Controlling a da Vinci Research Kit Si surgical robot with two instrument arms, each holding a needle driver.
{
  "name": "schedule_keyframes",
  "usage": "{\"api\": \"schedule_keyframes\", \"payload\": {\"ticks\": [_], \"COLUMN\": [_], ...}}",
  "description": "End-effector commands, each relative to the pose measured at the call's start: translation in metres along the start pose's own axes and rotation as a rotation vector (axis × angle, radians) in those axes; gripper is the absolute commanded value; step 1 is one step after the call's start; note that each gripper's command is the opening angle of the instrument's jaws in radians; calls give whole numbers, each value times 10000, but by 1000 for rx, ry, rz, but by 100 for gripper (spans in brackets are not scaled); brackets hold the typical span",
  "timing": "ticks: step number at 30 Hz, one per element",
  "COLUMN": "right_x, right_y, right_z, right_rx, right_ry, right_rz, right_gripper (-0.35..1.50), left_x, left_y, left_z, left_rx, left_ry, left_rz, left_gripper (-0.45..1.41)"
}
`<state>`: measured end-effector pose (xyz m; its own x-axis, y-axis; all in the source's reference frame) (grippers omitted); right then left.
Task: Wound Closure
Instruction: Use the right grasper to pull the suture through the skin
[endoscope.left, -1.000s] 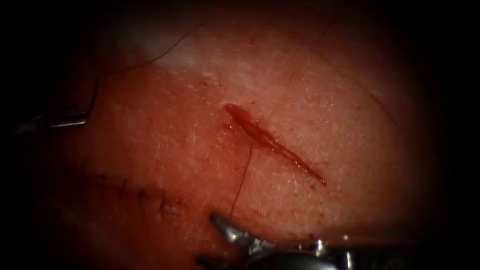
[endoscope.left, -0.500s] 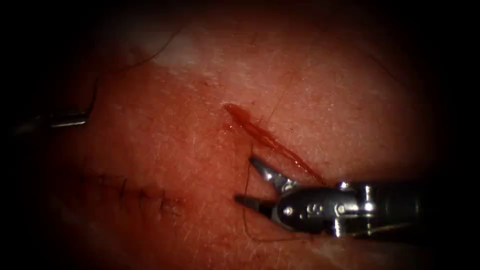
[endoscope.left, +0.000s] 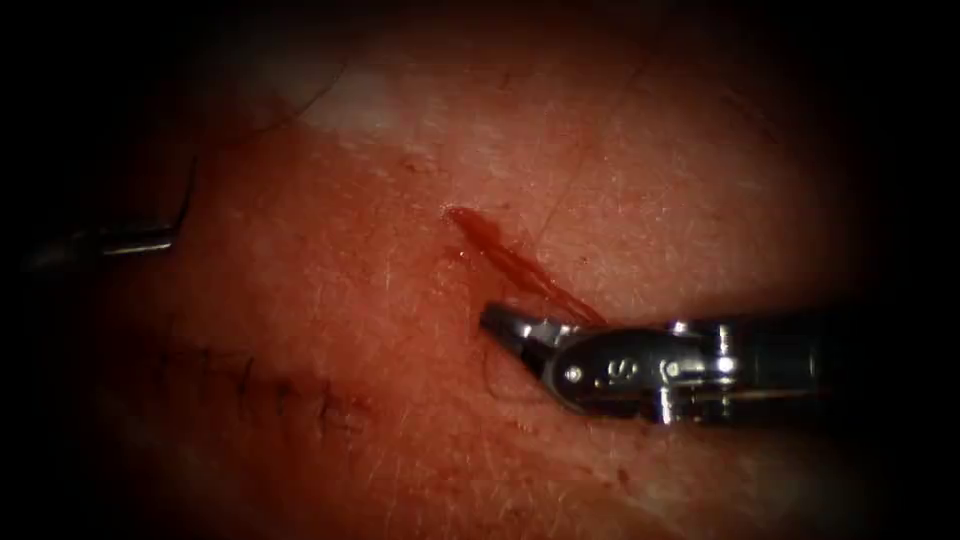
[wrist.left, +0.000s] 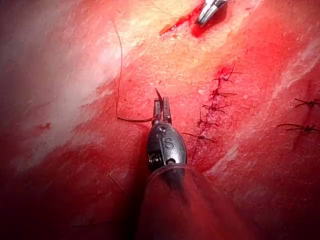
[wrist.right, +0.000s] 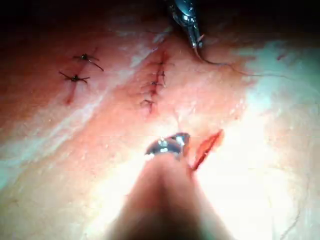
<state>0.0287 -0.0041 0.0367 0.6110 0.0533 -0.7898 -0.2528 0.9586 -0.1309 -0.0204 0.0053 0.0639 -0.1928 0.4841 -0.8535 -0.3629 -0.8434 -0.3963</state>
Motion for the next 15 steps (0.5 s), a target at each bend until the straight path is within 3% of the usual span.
{"api": "schedule_keyframes", "payload": {"ticks": [1,15], "right_x": [1,62], "right_y": [-6,-67], "right_z": [2,-49], "right_rx": [6,138], "right_ry": [1,27], "right_rz": [2,-5], "right_gripper": [-35,-35], "left_x": [-9,-10], "left_y": [5,5], "left_z": [5,5], "left_rx": [-2,-1], "left_ry": [-1,-1], "left_rz": [-3,-2], "left_gripper": [-45,-45]}}
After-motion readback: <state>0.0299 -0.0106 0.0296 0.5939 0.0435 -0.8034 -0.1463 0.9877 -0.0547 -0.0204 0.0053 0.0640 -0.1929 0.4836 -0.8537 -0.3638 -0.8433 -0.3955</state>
